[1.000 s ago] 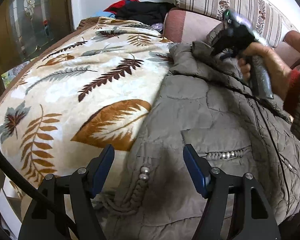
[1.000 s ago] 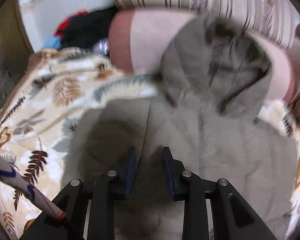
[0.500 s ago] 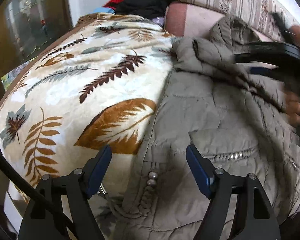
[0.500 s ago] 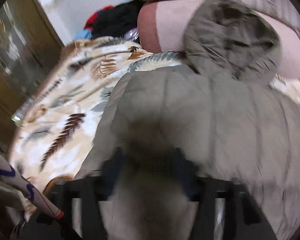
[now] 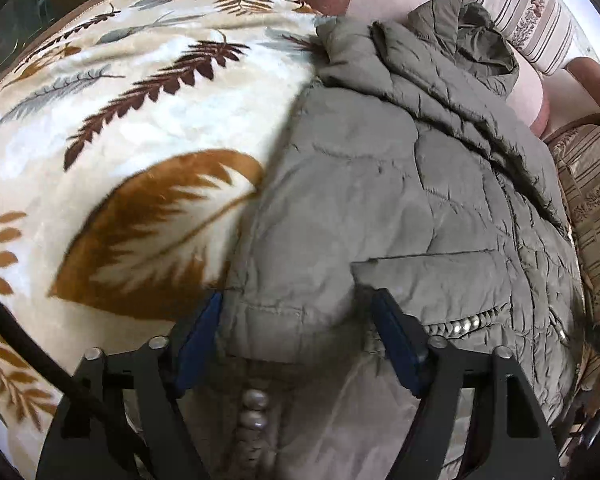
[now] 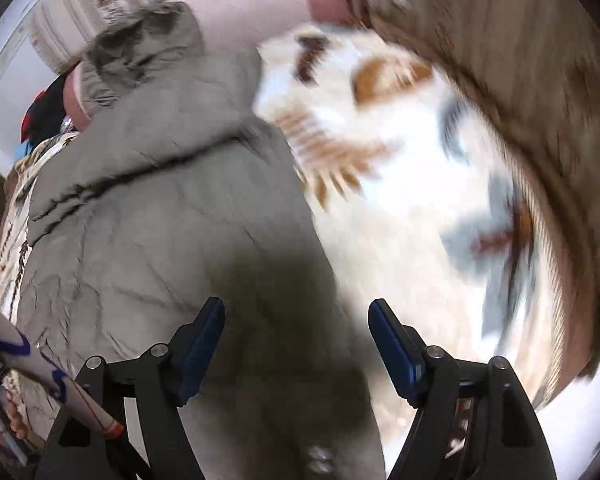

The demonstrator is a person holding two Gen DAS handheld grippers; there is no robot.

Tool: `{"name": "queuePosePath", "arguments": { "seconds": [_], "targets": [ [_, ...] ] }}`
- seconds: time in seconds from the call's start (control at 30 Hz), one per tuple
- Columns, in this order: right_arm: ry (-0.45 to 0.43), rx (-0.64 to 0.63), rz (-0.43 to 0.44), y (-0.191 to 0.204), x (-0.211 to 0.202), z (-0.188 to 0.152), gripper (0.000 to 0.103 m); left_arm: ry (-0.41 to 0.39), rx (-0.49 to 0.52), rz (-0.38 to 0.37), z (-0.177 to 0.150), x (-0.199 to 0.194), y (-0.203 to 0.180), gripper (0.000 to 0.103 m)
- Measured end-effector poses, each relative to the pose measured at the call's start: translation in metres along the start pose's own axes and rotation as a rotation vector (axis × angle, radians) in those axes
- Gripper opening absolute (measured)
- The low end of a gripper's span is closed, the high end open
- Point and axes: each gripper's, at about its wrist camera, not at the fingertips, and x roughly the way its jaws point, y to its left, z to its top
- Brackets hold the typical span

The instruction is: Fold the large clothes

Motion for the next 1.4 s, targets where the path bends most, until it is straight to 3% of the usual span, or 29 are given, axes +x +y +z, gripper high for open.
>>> {"name": "queuePosePath", "arguments": {
  "seconds": [0.03,0.07,0.1,0.13,0.17,0.27,0.43,0.53,0.6,0.67,0.77,0.87,1.0,1.07,1.2,1.4],
  "targets": [
    [0.022,0.002,0.02,-0.004,0.005,-0.008,0.073,0.004,0.003,-0.004,-0.002,0.0,-0.004,0.055],
    [0.043,-0.007,0.049,-0.002,0.011,-0.014,0.047,0.005,0.009,-0.003,-0.005,-0.003,-0.008,0.048],
    [0.041,-0.015,0.065,0.0,0.013,-0.018,0.036,0.0,0.019,0.013,-0.008,-0.006,-0.012,0.045],
    [0.02,-0.024,0.061,-0.001,0.01,-0.02,0.033,-0.003,0.031,0.027,-0.01,-0.009,-0.016,0.039],
    [0.013,-0.028,0.061,-0.001,0.008,-0.019,0.02,-0.005,0.043,0.036,-0.014,-0.012,-0.02,0.038],
    [0.006,0.014,0.089,-0.014,0.005,-0.014,0.016,-0.001,0.062,0.051,-0.03,-0.018,-0.032,0.038],
    [0.006,0.064,0.096,-0.028,0.011,-0.008,0.016,-0.028,0.109,0.148,-0.04,-0.024,-0.046,0.042],
    [-0.003,-0.015,0.063,-0.019,0.004,-0.01,0.017,-0.049,0.087,0.168,-0.034,-0.039,-0.042,0.043],
    [-0.011,-0.081,0.027,-0.007,-0.002,-0.017,0.017,-0.104,0.082,0.181,-0.029,-0.054,-0.04,0.045],
    [-0.024,-0.129,-0.023,0.0,-0.004,-0.021,0.017,-0.162,0.096,0.198,-0.027,-0.07,-0.045,0.053],
    [-0.073,-0.147,-0.114,0.006,-0.014,-0.024,0.026,-0.253,0.149,0.238,-0.032,-0.094,-0.062,0.064],
    [-0.167,-0.135,-0.148,0.01,-0.037,-0.024,0.036,-0.303,0.222,0.274,-0.038,-0.105,-0.082,0.068],
    [-0.263,-0.172,-0.135,0.035,-0.065,-0.025,0.056,-0.289,0.269,0.264,-0.043,-0.104,-0.1,0.069],
    [-0.275,-0.208,-0.101,0.057,-0.069,-0.026,0.06,-0.277,0.279,0.243,-0.048,-0.103,-0.107,0.069],
    [-0.225,-0.289,-0.009,0.1,-0.06,-0.035,0.061,-0.258,0.303,0.23,-0.055,-0.099,-0.115,0.069],
    [-0.226,-0.421,0.01,0.149,-0.052,-0.049,0.061,-0.248,0.305,0.241,-0.059,-0.096,-0.114,0.069]
  ]
}}
